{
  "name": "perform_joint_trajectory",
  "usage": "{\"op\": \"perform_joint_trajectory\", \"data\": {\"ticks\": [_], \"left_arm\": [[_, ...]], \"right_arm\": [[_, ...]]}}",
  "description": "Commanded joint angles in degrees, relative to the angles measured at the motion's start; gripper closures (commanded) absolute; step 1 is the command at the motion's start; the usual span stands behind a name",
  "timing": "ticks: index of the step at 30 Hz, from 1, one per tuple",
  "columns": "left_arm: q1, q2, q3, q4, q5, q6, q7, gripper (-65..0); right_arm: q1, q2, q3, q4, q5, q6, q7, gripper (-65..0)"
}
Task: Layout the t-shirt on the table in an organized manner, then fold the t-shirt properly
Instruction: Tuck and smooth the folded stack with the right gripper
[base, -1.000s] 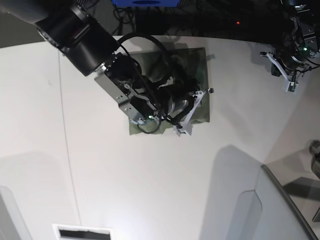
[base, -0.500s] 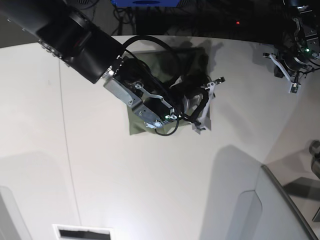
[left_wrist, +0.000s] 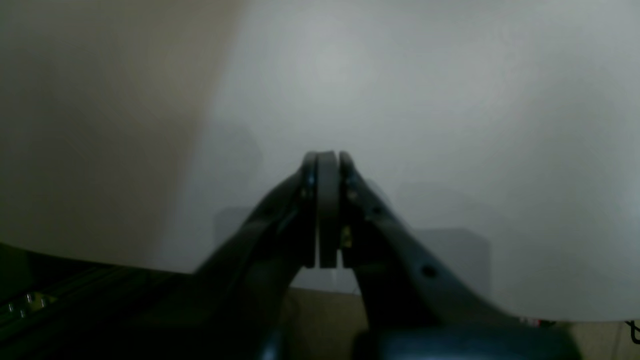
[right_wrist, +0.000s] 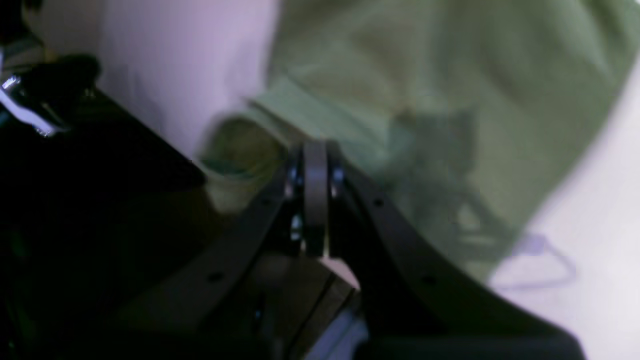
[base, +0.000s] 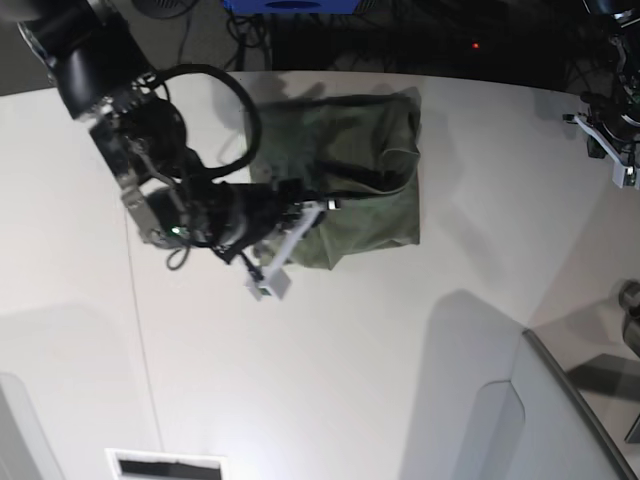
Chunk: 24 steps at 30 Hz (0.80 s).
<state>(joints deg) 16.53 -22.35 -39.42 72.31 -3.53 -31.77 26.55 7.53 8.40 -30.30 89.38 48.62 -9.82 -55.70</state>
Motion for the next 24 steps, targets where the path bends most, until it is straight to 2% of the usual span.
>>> {"op": "perform_joint_trajectory", "data": {"ticks": [1, 3, 7, 15, 24], "left_arm": [[0.3, -1.34, -0.89, 0.79, -0.56, 0.08, -0.74, 0.0], [0.39, -1.34, -0.98, 0.79, -0.56, 0.08, -0.74, 0.0], [0.3, -1.08, -0.62, 0.79, -0.38, 0.08, -0.74, 0.0], [-0.05, -0.9, -0.45, 0.87, -0.47, 0.08, -0.74, 0.0], [-0.05, -0.9, -0.45, 0.79, -0.47, 0.08, -0.74, 0.0]], "right_arm": [[0.6, 0.34, 1.25, 1.3, 1.01, 0.46, 0.71, 0.0], [-0.45, 1.31, 2.3, 1.03, 1.01, 0.46, 0.71, 0.0], [-2.04, 1.22, 2.04, 0.95, 1.01, 0.46, 0.8, 0.0], [-1.24, -3.17, 1.78, -7.93, 0.92, 0.64, 0.8, 0.0], [2.8, -4.49, -4.46, -13.12, 1.27, 0.73, 3.79, -0.2]]}}
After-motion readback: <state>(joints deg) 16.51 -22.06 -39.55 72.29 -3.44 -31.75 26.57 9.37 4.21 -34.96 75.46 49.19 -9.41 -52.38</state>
